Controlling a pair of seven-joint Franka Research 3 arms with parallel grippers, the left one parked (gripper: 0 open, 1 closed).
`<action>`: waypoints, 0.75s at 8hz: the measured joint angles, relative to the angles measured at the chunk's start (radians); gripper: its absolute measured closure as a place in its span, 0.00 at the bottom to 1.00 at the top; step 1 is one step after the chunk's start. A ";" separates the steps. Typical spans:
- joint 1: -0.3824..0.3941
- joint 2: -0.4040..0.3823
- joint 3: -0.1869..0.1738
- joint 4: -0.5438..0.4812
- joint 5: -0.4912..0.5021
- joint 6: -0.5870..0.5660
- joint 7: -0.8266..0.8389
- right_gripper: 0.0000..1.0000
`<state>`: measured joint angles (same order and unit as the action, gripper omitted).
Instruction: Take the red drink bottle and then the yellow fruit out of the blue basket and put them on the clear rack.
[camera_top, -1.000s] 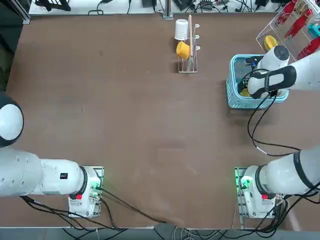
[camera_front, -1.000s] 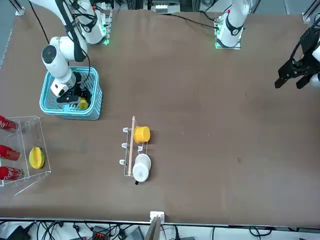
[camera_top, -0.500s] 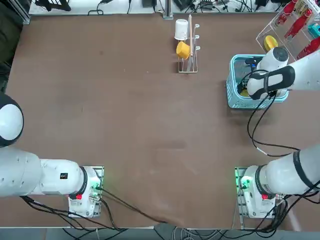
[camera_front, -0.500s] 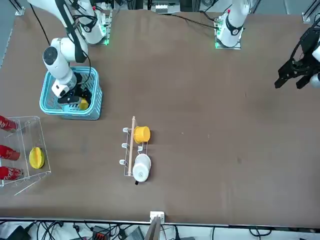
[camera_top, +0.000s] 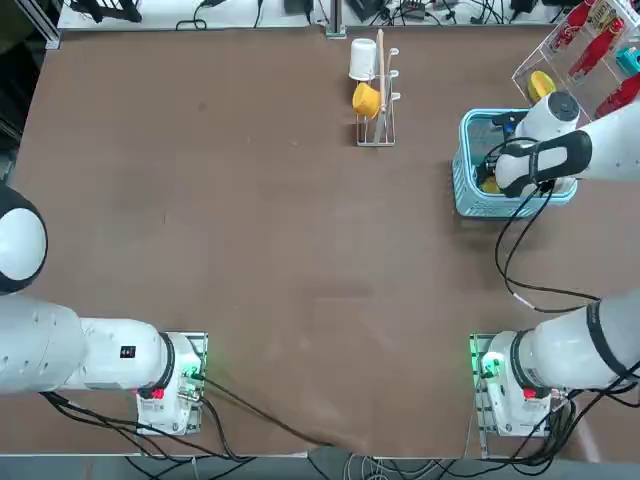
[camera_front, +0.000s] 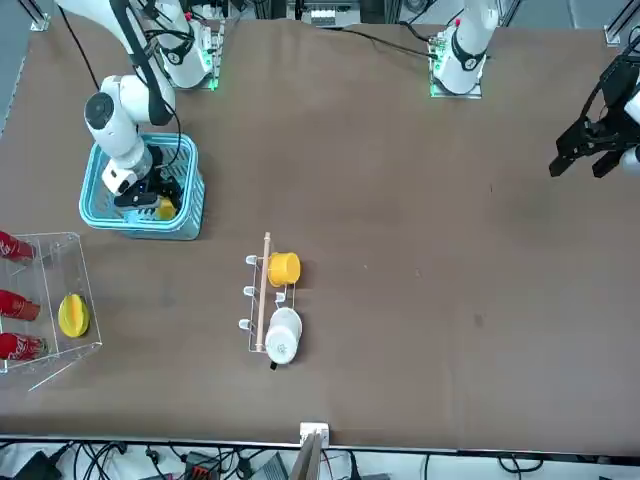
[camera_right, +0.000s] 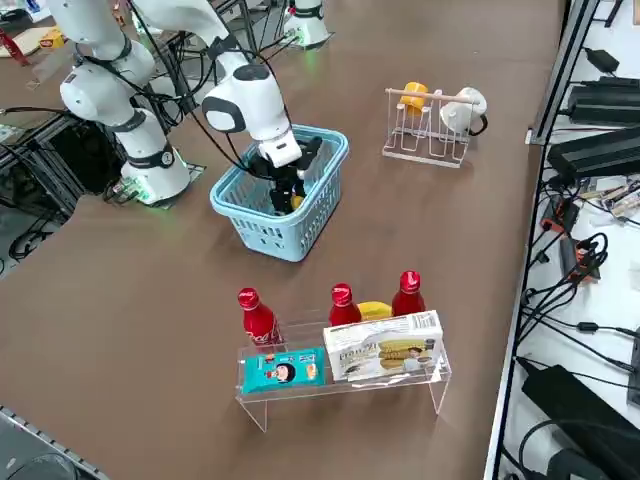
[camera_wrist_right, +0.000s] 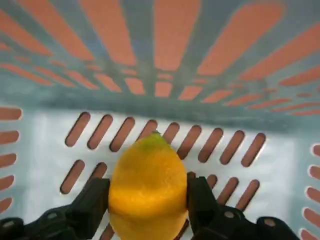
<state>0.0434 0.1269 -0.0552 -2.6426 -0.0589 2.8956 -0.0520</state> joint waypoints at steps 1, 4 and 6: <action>0.000 -0.022 -0.002 0.012 0.000 -0.043 0.000 0.13; 0.000 -0.167 -0.003 0.111 0.000 -0.373 0.000 0.13; -0.002 -0.230 -0.004 0.256 -0.001 -0.653 0.000 0.13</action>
<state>0.0412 -0.1033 -0.0592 -2.3869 -0.0595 2.2424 -0.0517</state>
